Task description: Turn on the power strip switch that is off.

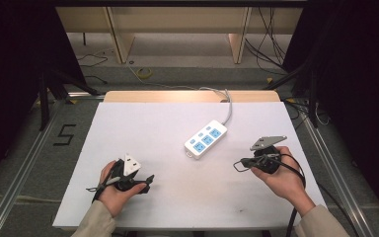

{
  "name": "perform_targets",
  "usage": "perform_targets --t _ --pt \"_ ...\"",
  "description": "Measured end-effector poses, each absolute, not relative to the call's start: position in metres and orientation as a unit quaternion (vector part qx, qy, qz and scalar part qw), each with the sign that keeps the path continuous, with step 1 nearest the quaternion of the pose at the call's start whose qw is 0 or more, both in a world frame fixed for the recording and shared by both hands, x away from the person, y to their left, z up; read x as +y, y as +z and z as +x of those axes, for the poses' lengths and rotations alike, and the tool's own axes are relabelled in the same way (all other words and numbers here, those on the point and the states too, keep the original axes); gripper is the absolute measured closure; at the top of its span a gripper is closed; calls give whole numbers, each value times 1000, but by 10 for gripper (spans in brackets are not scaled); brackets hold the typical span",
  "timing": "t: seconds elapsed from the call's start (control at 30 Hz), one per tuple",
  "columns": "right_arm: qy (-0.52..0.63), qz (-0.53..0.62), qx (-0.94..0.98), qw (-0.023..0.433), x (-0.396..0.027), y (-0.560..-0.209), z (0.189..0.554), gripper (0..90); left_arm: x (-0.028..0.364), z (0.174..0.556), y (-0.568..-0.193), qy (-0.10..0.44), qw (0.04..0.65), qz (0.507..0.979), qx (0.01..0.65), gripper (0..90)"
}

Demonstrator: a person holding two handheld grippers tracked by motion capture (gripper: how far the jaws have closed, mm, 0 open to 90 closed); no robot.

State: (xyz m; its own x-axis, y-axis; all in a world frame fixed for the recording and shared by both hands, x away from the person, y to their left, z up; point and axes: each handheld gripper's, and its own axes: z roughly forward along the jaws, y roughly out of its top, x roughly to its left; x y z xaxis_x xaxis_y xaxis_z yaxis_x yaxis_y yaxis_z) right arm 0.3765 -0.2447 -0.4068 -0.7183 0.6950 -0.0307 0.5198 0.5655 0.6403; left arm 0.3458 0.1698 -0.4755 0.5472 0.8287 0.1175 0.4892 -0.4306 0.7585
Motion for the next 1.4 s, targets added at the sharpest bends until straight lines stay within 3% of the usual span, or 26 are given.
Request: perform_targets --t 1.4 --pt "291 324 890 137 -208 -394 405 900 165 344 -476 242 343 818 394 201"
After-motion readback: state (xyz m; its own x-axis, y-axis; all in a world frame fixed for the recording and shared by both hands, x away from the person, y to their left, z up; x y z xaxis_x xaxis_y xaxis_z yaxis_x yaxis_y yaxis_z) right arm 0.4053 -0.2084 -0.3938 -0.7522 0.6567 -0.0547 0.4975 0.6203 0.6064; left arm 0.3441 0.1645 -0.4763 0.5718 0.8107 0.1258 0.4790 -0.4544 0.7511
